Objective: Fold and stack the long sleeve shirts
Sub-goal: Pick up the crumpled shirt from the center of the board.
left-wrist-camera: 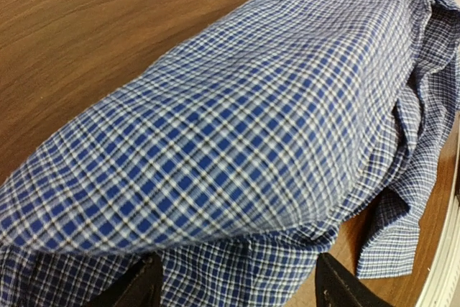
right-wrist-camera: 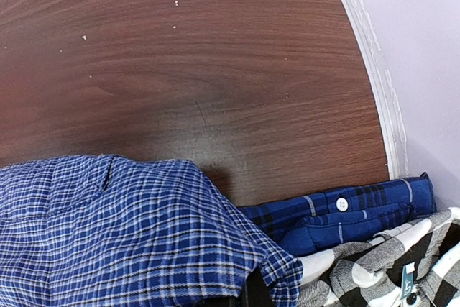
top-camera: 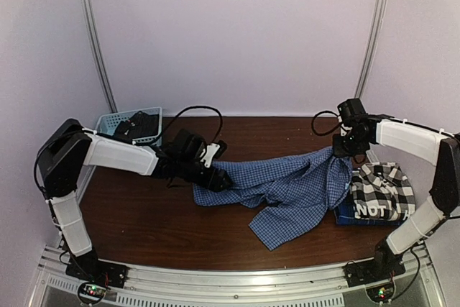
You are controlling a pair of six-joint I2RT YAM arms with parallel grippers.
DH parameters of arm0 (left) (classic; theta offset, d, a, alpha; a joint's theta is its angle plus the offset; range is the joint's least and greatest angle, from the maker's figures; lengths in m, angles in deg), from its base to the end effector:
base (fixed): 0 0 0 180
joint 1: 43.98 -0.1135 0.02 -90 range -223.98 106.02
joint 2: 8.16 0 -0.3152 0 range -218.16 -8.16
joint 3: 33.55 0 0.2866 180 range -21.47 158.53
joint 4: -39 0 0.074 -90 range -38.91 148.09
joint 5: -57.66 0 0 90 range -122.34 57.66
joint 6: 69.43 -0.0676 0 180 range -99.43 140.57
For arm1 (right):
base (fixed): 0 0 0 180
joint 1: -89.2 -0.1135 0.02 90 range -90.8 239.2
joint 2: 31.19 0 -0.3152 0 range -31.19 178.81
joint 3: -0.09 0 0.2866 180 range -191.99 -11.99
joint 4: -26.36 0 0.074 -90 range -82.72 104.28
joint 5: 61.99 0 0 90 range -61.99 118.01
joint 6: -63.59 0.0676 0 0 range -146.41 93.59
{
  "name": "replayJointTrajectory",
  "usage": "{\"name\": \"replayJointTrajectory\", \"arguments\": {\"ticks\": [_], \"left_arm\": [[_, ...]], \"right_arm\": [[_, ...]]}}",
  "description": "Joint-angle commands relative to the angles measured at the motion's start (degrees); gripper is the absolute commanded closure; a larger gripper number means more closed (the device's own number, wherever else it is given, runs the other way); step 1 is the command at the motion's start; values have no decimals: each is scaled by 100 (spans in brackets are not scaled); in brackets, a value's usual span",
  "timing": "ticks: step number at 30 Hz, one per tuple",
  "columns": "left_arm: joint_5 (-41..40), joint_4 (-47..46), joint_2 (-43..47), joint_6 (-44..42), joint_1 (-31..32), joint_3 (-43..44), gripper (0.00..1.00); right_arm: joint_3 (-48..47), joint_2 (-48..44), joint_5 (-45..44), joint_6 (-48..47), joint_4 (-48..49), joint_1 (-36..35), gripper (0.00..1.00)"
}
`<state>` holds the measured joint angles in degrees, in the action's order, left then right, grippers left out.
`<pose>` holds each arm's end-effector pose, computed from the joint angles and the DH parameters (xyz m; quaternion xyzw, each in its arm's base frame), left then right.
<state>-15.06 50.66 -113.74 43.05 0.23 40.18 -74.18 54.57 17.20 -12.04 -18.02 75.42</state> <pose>0.3075 -0.3272 0.1705 0.2295 0.8809 -0.3298 0.2501 0.3491 0.0726 0.2545 0.0325 0.9516 -0.0163 0.3053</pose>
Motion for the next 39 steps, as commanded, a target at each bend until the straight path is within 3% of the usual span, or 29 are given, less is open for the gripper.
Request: {"name": "replayJointTrajectory", "arguments": {"ticks": [1, 11, 19, 23, 25, 33, 39], "left_arm": [[-161, -400, -357, 125, 18, 381, 26], [47, -724, -1007, 118, -11, 759, 30], [145, -925, -1092, 93, -26, 763, 66], [142, -926, -1105, 44, -26, 761, 91], [135, -907, -1098, 13, -30, 748, 99], [16, -675, -555, -191, -56, 605, 100], [-215, 613, 312, -546, -275, 697, 100]], "right_arm": [[54, -116, 9, -60, 48, 24, 100], [158, -172, 56, -75, 73, 20, 100], [251, -178, 83, -107, 116, 25, 100], [255, -148, 122, -111, 127, 25, 100], [252, -158, 131, -110, 134, 25, 100], [277, -341, 337, -133, 149, 25, 100], [300, -913, 708, -255, 99, 7, 100]]}}
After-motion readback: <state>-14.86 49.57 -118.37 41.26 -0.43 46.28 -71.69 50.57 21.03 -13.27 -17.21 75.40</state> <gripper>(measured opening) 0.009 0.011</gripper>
